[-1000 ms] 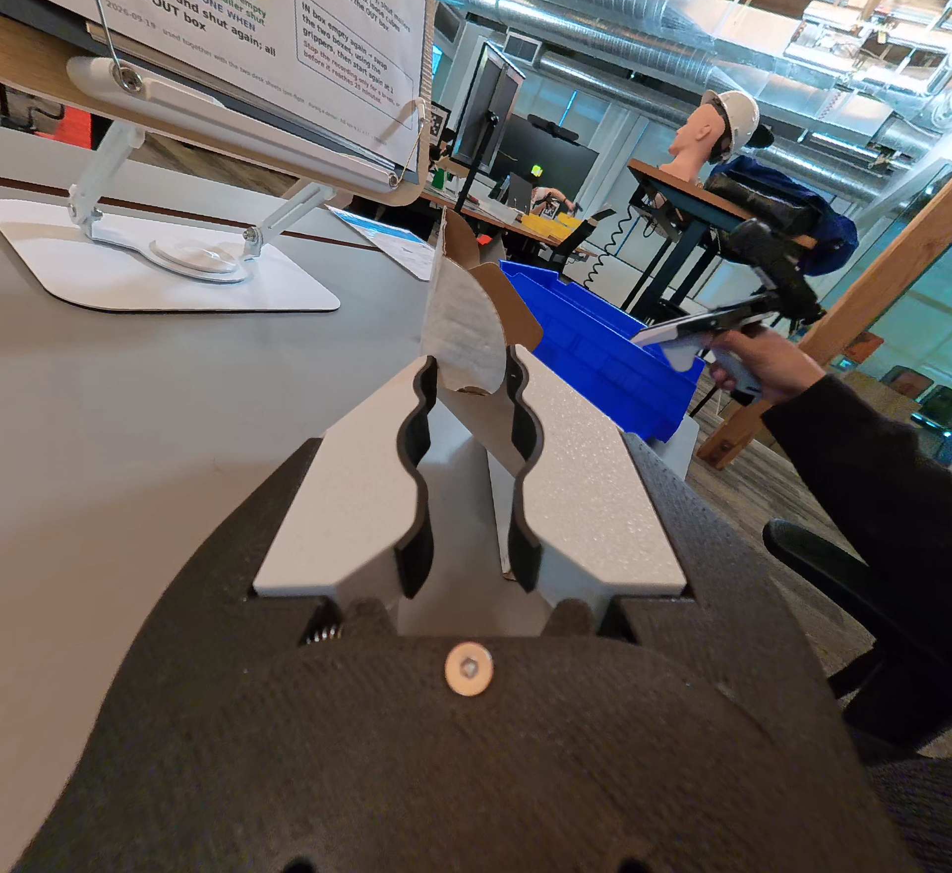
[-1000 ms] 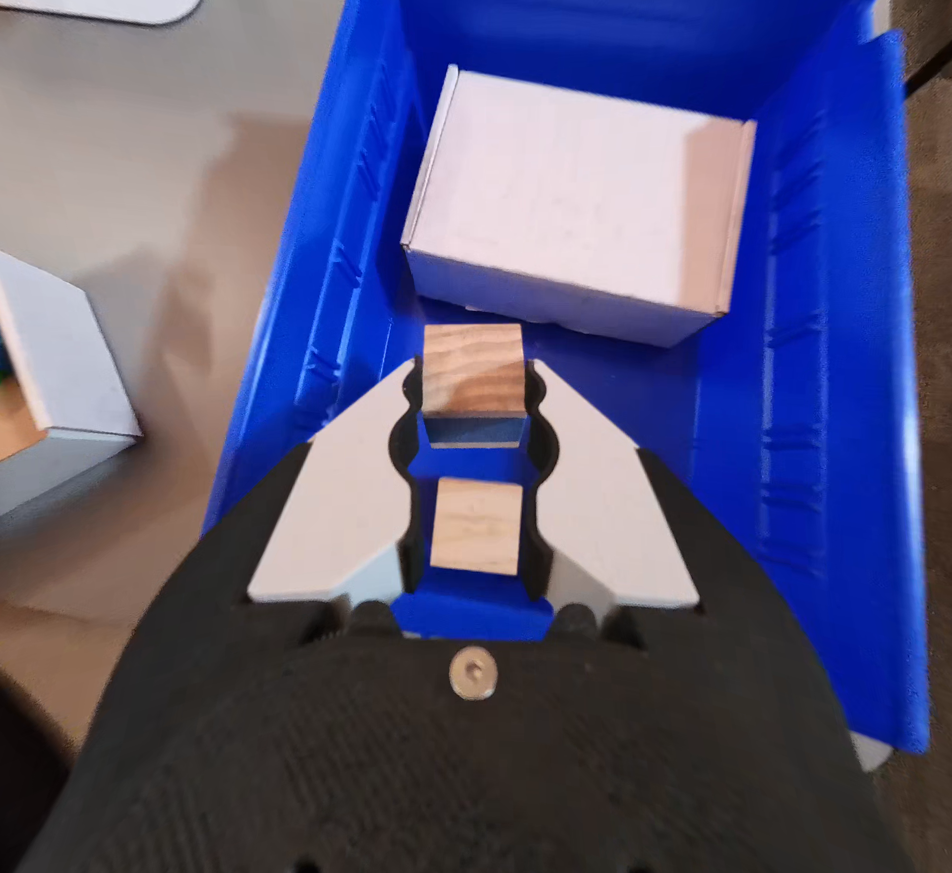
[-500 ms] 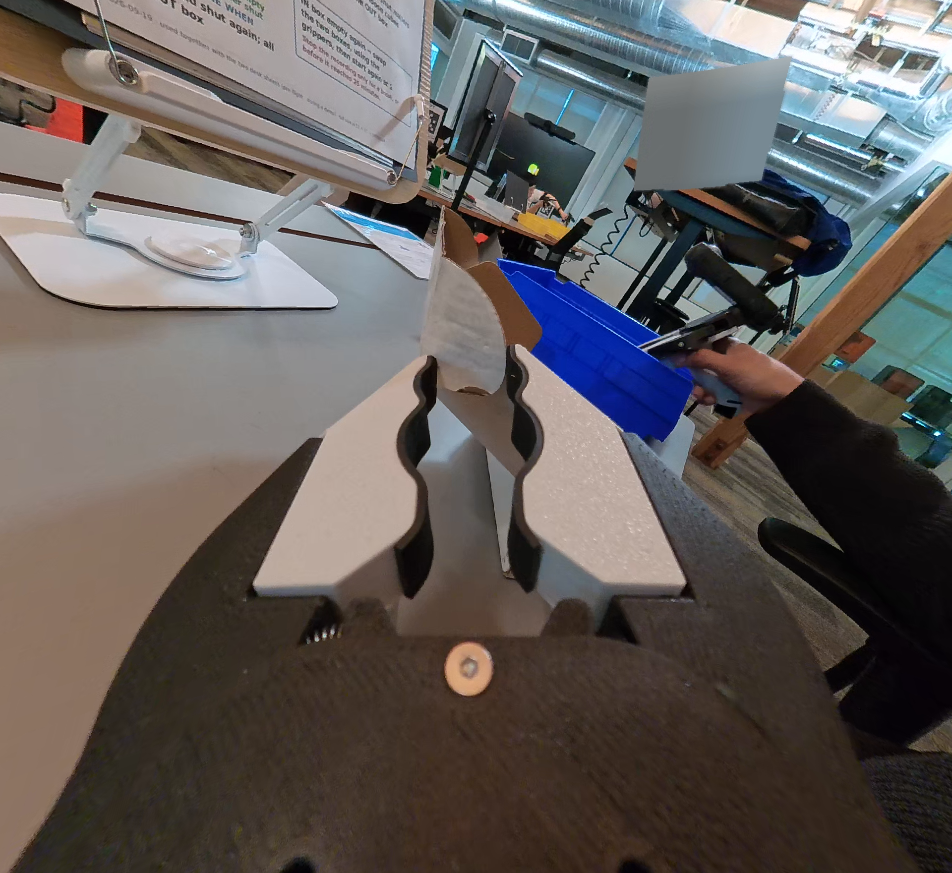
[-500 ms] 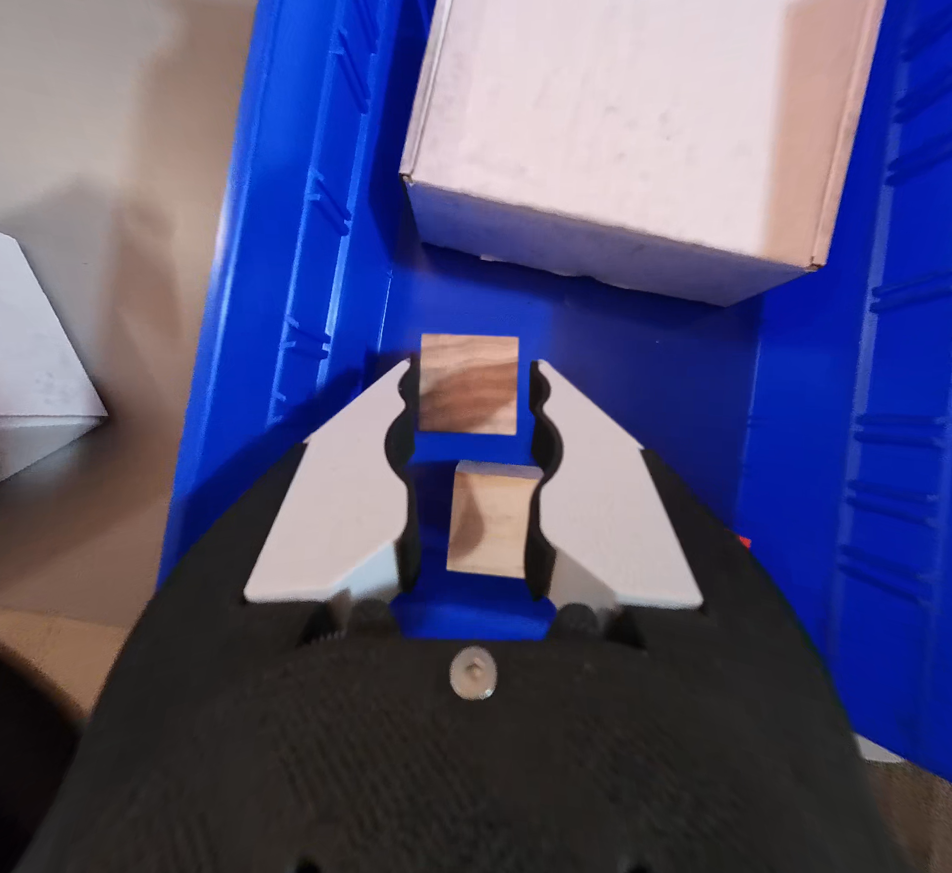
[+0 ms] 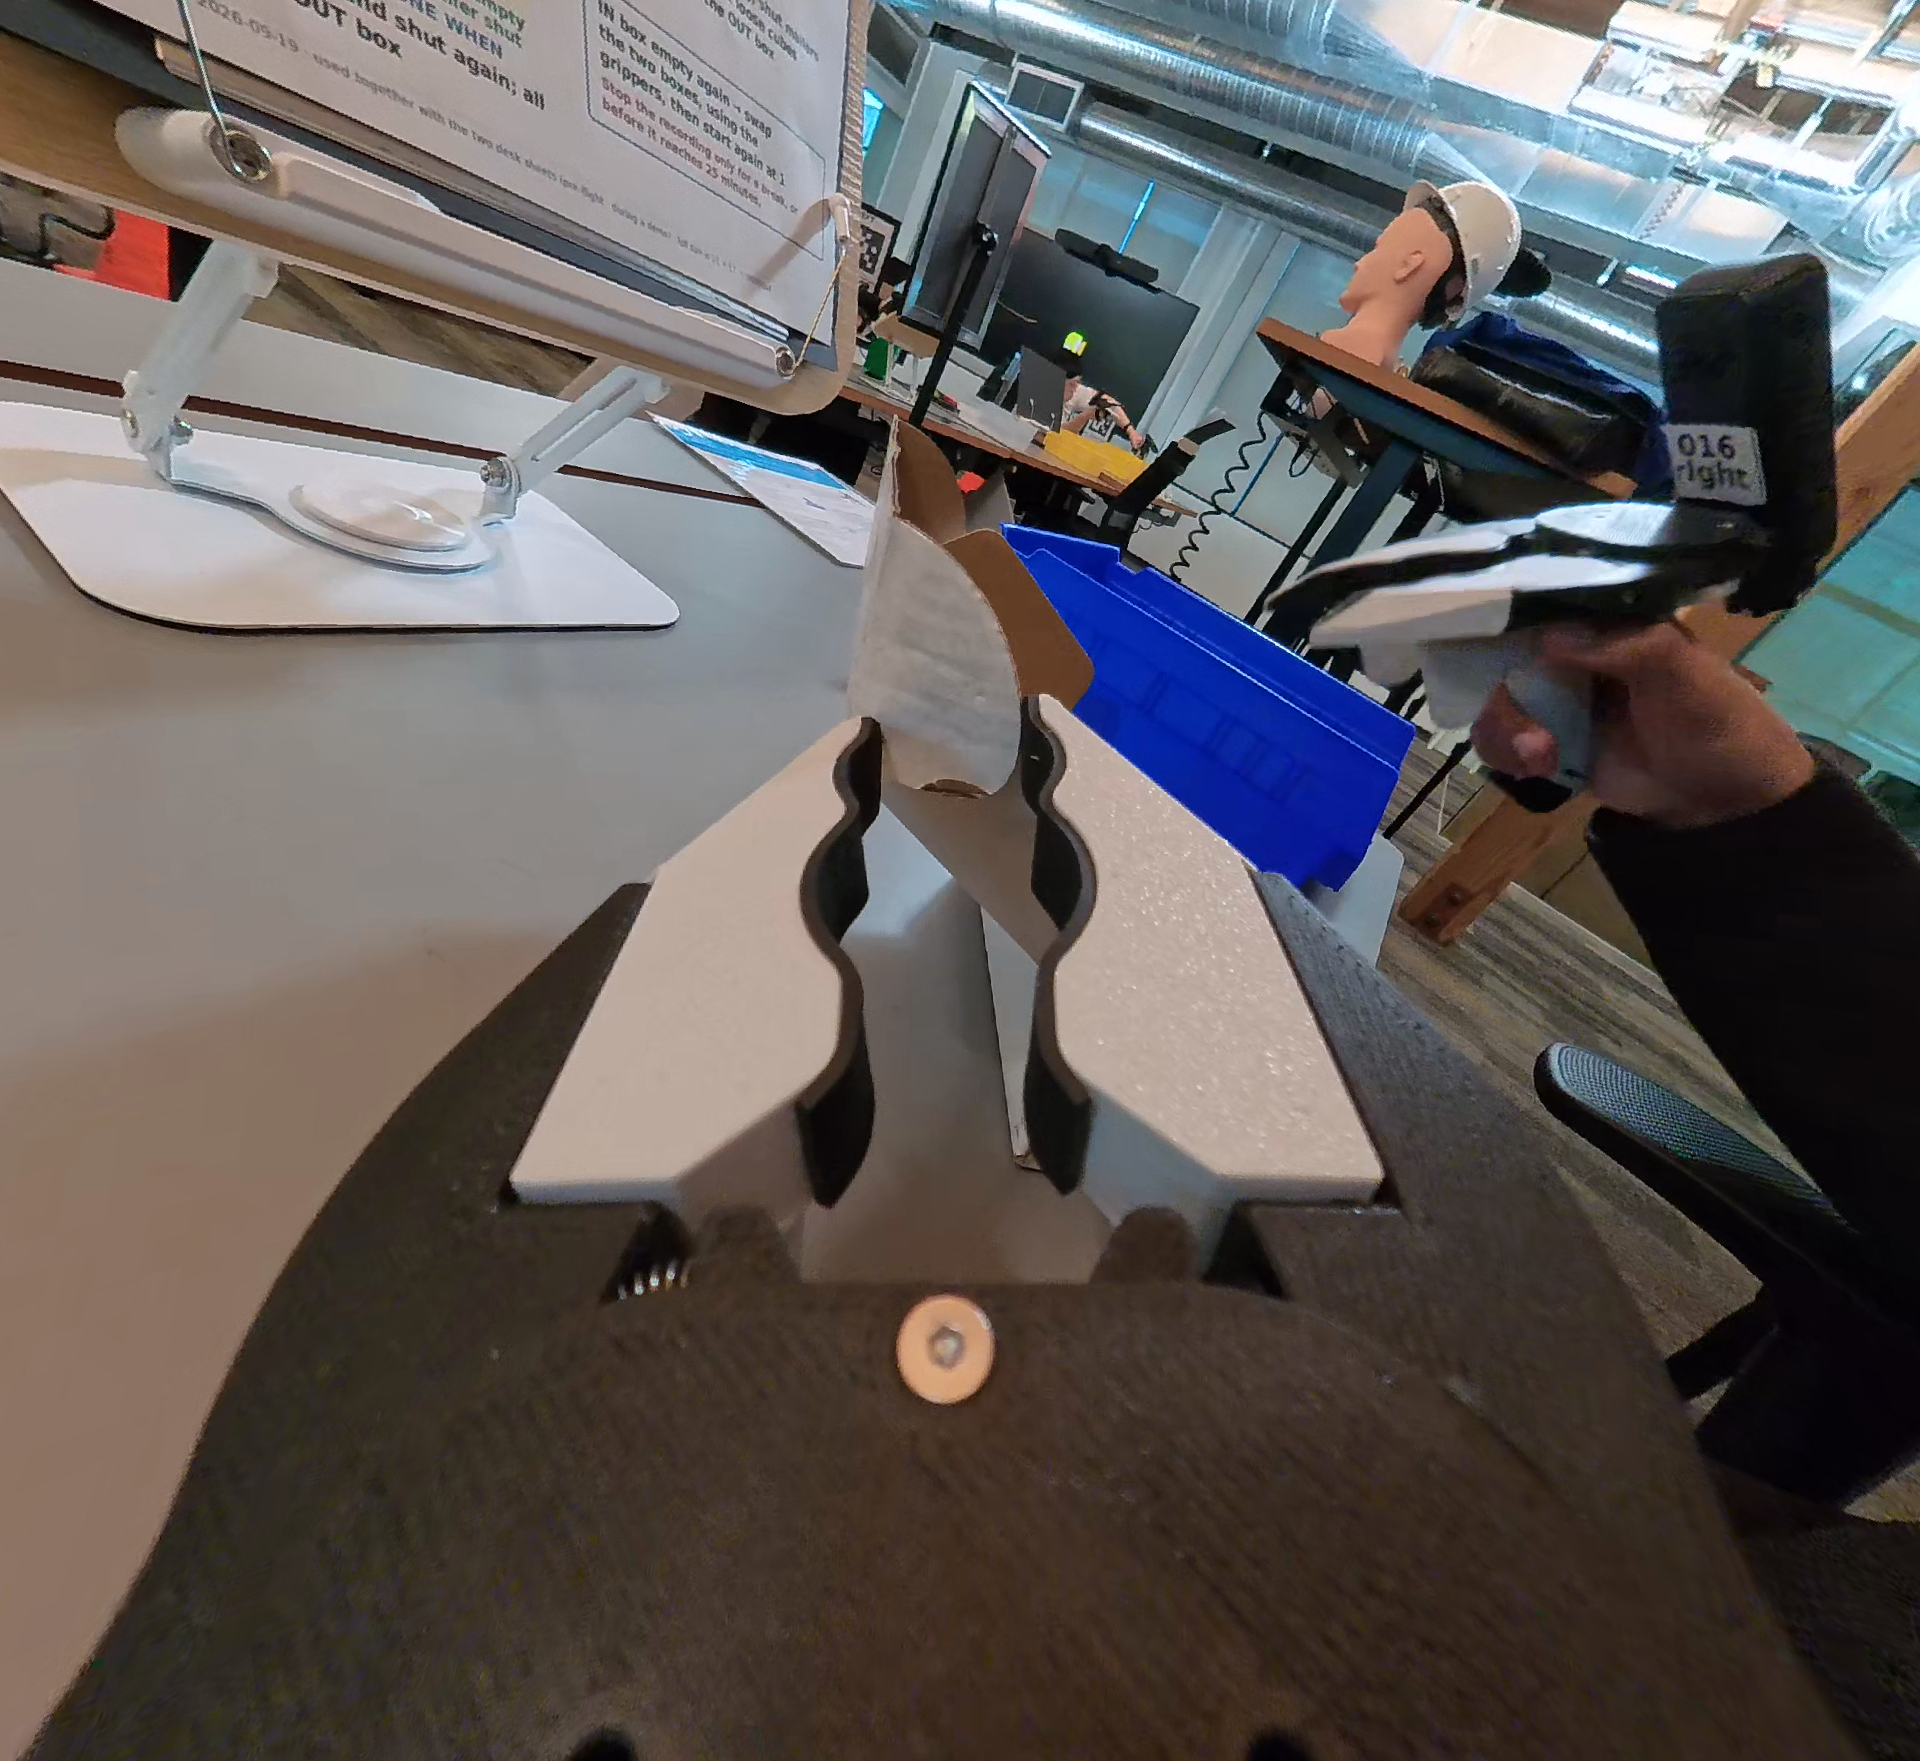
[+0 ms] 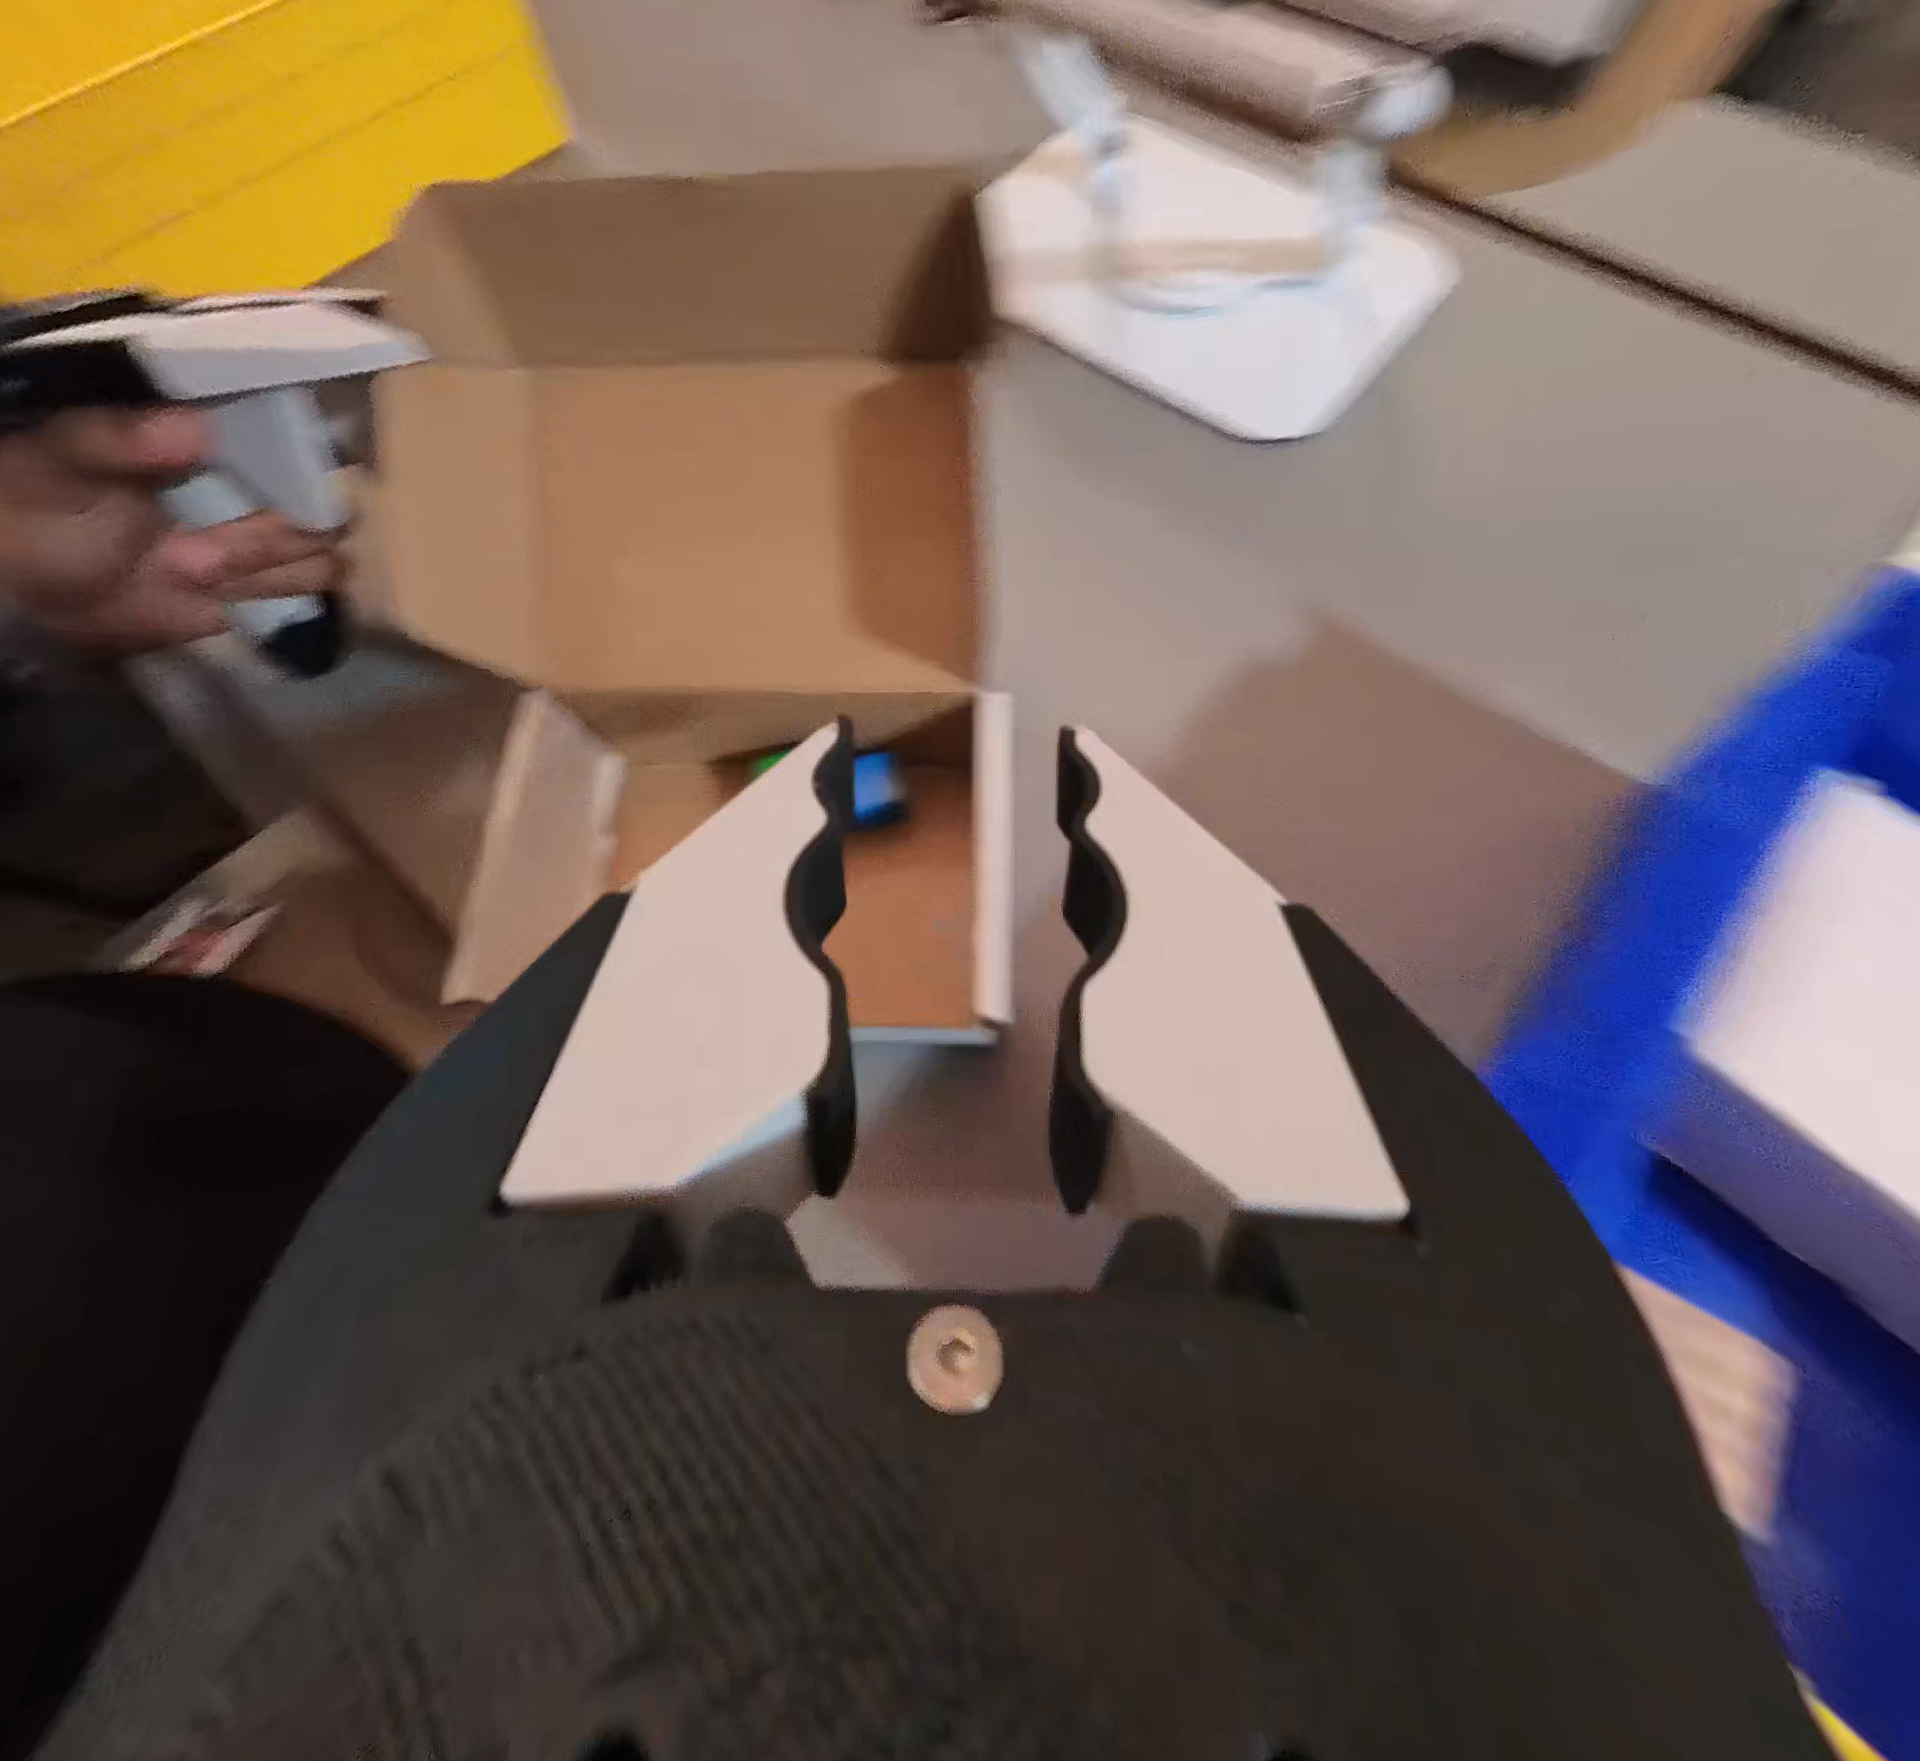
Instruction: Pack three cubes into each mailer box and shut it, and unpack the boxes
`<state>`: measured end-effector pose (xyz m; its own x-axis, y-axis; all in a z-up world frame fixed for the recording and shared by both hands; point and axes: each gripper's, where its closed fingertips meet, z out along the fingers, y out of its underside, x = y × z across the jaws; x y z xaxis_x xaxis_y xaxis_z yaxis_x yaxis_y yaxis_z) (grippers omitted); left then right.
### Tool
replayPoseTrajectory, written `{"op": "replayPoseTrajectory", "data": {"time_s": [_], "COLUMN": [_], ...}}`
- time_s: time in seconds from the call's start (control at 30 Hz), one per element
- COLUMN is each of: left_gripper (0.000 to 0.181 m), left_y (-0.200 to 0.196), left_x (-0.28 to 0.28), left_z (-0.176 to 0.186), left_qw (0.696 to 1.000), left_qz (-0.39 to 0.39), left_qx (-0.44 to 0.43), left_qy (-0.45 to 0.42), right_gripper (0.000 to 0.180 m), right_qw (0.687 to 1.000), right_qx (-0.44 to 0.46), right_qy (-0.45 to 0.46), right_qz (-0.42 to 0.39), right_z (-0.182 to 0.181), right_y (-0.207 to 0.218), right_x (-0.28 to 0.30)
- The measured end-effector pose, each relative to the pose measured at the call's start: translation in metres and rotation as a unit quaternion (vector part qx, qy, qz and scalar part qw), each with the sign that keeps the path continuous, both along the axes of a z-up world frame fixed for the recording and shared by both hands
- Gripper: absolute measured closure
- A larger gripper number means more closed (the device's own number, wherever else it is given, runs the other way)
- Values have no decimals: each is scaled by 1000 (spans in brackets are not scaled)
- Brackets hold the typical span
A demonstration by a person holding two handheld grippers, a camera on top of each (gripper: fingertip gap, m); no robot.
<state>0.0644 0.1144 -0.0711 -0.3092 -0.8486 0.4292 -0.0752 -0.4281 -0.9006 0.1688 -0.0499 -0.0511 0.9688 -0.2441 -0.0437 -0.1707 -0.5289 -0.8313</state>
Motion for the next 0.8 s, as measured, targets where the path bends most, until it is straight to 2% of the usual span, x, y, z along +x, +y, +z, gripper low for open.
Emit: {"op": "replayPoseTrajectory", "data": {"time_s": [0.1,0.2,0.27,0.43,0.5,0.57,0.8], "left_gripper": [156,155,156,155,155,155,155], "left_y": [0,-1,-1,-1,-1,-1,-1], "left_x": [-1,-1,-1,-1,-1,-1,-1], "left_z": [0,1,1,1,0,0,0], "left_qw": [1000,1000,1000,1000,1000,1000,1000], "left_qz": [-2,-3,-3,-2,-2,-2,-3], "left_qx": [0,2,4,3,2,2,1], "left_qy": [0,-2,-3,-2,-2,-2,-1], "right_gripper": [141,144,146,141,143,155,155], "right_qw": [996,988,983,979,980,979,986], "right_qx": [-45,-129,-155,-180,-179,-177,-132], "right_qy": [26,-24,-46,-23,-29,-26,-25], "right_qz": [73,87,89,92,87,94,94], "right_z": [-41,-86,-101,-121,-122,-120,-90], "right_y": [36,47,51,57,58,57,52], "right_x": [-45,-50,-49,-52,-49,-51,-47]}}
